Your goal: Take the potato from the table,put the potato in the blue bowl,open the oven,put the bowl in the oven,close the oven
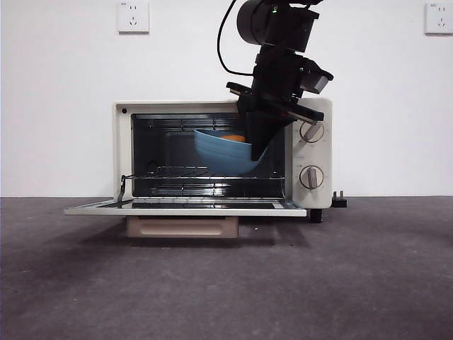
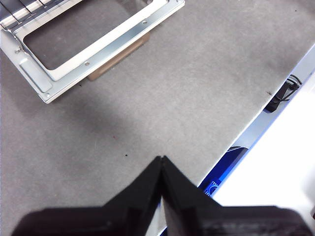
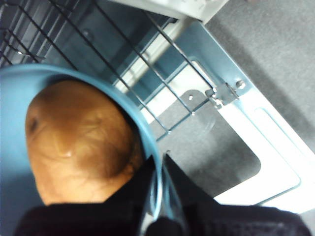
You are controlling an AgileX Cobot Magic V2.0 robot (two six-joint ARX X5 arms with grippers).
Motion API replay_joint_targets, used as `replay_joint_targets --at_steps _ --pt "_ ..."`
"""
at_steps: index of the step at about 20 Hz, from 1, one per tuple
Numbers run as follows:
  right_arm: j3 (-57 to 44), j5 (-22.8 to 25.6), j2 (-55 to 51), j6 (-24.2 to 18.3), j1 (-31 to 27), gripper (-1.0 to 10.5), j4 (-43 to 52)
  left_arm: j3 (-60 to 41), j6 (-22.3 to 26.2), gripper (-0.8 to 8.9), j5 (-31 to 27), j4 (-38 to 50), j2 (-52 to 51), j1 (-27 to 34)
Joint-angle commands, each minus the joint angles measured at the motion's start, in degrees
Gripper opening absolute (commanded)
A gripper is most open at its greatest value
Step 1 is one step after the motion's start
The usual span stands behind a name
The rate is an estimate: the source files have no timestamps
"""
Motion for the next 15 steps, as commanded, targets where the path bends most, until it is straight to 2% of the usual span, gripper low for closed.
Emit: replay_joint_targets --at_steps 1,3,6,15 --pt "0.02 0.44 0.68 0.61 0.02 -0.1 2.05 -0.35 0.0 -0.06 0.22 0.31 -0.24 -0.09" --pt "0.02 0.09 0.68 0.26 0.07 0.1 4.02 -0.35 0.0 -0.06 0.22 0.26 -0.24 -0.09" --pt "0.04 -0.42 0.68 -0.68 0.07 1.7 4.92 -0.35 0.0 -0.06 0.24 0.17 -0.24 -0.09" --pt "1.64 -0.44 0.66 -1.03 0.11 1.7 5.22 -0.35 0.04 -0.06 0.24 0.02 -0.26 -0.09"
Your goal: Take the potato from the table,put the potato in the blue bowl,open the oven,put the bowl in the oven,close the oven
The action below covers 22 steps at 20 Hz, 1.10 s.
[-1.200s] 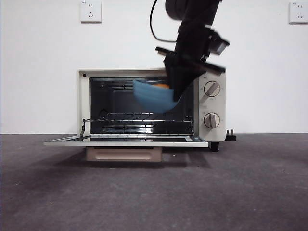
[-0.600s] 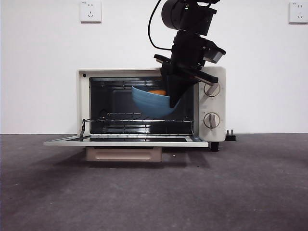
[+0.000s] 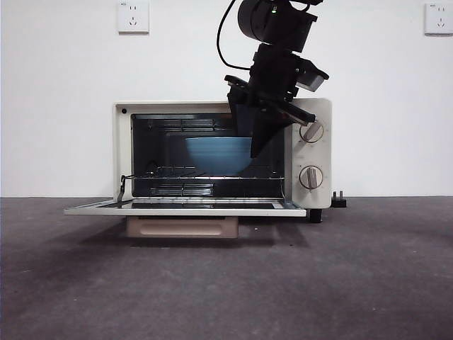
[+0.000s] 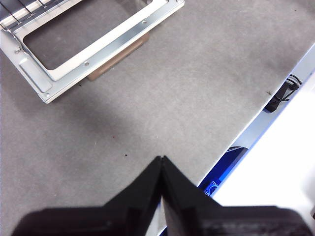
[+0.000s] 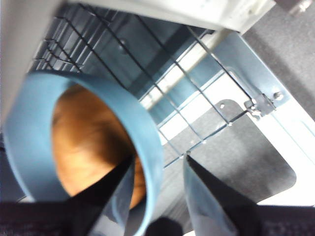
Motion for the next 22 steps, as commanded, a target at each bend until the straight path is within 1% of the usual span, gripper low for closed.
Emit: replay_joint_targets --at_steps 1,4,6,9,11,12,13,15,16,18,20,21,22 --pt "2.03 0.11 0.66 -1.14 0.11 1.7 0.0 -0.35 0.04 -0.06 0.26 0.04 -0.26 -0.09" --pt "4.52 0.17 0.66 -2.95 0.17 1.7 -1.38 -0.35 0.04 -0.06 0.26 0.04 -0.24 -0.09" --pt "6.82 1.03 0.66 -3.78 0.17 1.7 -4.98 -0.35 0.07 -0.06 0.26 0.02 -0.26 -0.09" --pt "9.75 1.64 0.66 -6.16 0.17 1.6 -9.46 -0.35 0.2 -0.06 0.26 0.0 -0.26 -0.09" --pt "12.28 2.43 0.66 -9.99 0.17 1.6 -11.78 -0.35 0.2 -0.06 0.26 0.02 -0.26 -0.09" --pt "13.81 2.45 0.66 -12.81 0.17 1.6 -12.11 -0.35 0.2 -0.06 0.24 0.07 -0.24 -0.09" --pt "15.63 2.43 0.66 -16.87 0.26 1.5 -12.11 -0.35 0.2 -0.06 0.24 0.09 -0.24 -0.09" --pt "20.04 2.95 0.33 -27.82 1.01 1.5 -13.46 -0.35 0.17 -0.06 0.24 0.09 -0.26 -0.09" --pt "22.75 4.02 0.31 -32.61 1.64 1.5 -15.37 -0.35 0.15 -0.06 0.24 0.09 -0.24 -0.09" --pt "28.92 8.55 0.31 -41.88 2.97 1.5 -21.27 -0.35 0.09 -0.06 0.24 0.15 -0.24 -0.09" --pt "34.18 16.22 0.31 -51.43 4.81 1.5 -27.56 -0.35 -0.17 -0.06 0.26 0.48 -0.24 -0.09" --pt "35.47 18.78 0.22 -57.09 5.77 1.5 -27.91 -0.35 -0.39 -0.06 0.26 0.87 -0.22 -0.07" --pt "35.74 18.73 -0.98 -62.03 6.54 1.5 -27.91 -0.35 -0.66 -0.06 0.26 1.44 -0.04 -0.07"
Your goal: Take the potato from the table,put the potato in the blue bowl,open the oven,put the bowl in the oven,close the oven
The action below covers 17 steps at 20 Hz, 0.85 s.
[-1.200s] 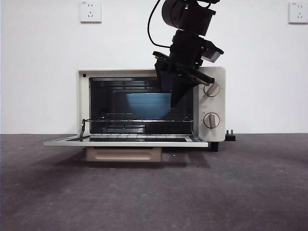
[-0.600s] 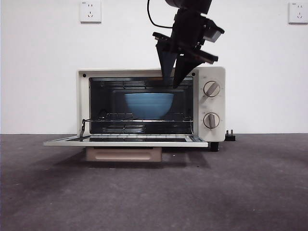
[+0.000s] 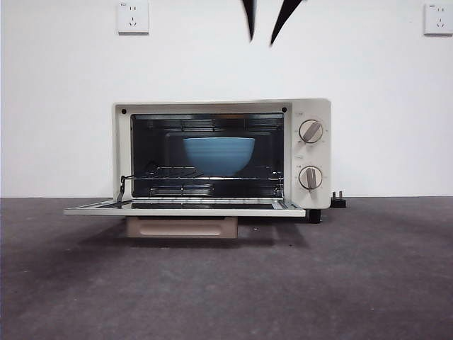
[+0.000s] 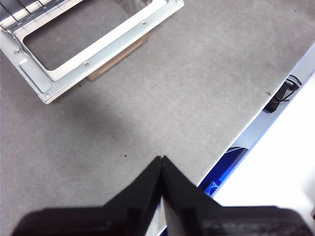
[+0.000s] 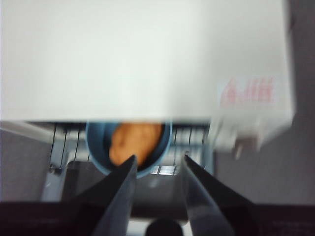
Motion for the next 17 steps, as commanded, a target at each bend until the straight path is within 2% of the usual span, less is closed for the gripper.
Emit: replay_joint_targets --at_steps 1,2,3,5,7,10,11,12,15,17 --pt "0.33 1.03 -1.66 -16.79 1.31 1.4 -1.16 -0.35 -1.09 -0.06 0.24 1.4 0.04 -0.07" --pt "0.31 1.05 -2.86 -20.24 2.05 1.1 -1.22 -0.35 -1.7 -0.06 0.22 1.44 0.52 -0.07" --pt "0.22 1.05 -4.26 -21.97 2.75 1.1 -1.25 -0.35 -2.03 -0.06 0.2 1.44 1.18 0.15" --pt "0.17 1.01 -7.45 -23.5 3.15 1.1 -1.29 -0.35 -2.73 -0.06 0.2 1.99 2.91 1.05" --pt "-0.9 0.98 -11.56 -25.07 3.8 0.6 -1.31 -0.35 -2.43 -0.07 0.2 3.13 5.33 2.91" --pt "-6.8 1.14 -19.47 -29.07 3.85 0.6 -1.31 -0.35 0.83 -0.08 0.79 5.81 9.66 9.14" --pt "-9.86 1.14 -22.29 -29.48 3.82 0.6 -1.29 -0.35 1.99 -0.08 2.56 6.67 11.19 12.22" --pt "-13.33 1.14 -25.18 -30.32 3.69 0.6 -1.29 -0.35 2.75 -0.08 6.32 7.72 12.98 15.74" --pt "-23.74 1.99 -33.7 -33.24 0.96 0.6 -1.29 -0.35 4.2 -0.08 24.7 11.34 19.21 26.97" --pt "-30.38 1.95 -38.86 -33.48 -1.86 0.6 -1.29 -0.35 2.97 -0.08 31.3 14.21 24.2 32.06"
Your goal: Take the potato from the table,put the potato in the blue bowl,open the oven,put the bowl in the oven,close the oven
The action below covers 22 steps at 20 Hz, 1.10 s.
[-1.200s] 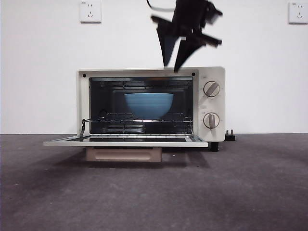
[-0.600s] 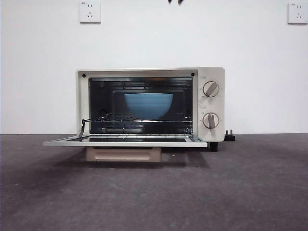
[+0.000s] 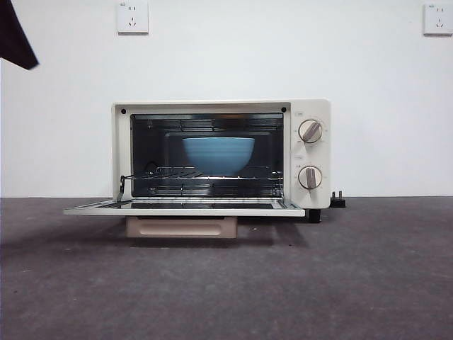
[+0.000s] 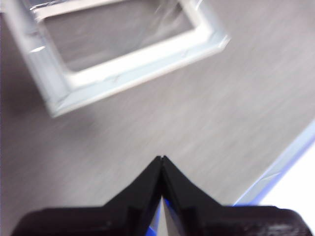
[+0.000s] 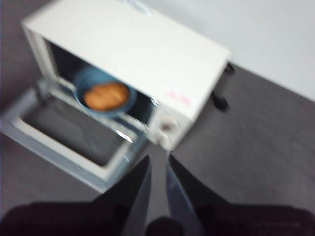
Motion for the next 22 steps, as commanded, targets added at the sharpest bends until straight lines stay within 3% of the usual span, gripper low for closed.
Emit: replay_joint_targets --at_steps 1,7,11,16,22 --pt "-7.5 0.39 -5.9 -1.38 -3.39 0.6 -1.27 -0.35 -0.79 -0.08 5.38 3.15 5.57 4.74" --pt "-21.79 0.24 -19.45 -3.26 -13.97 0.6 -1.18 -0.35 -2.95 -0.08 5.42 9.03 23.41 7.85" --pt "-28.2 0.04 -27.82 -4.37 -17.77 0.6 -1.16 -0.35 -4.04 -0.08 5.79 11.23 32.7 9.18" --pt "-31.82 -0.07 -35.28 -3.41 -18.34 0.6 -1.16 -0.35 -8.0 -0.08 5.75 14.78 37.38 10.49" --pt "-31.93 -3.23 -41.55 1.55 -18.29 0.6 -1.16 -0.35 -13.38 -0.08 6.1 17.9 39.6 10.43"
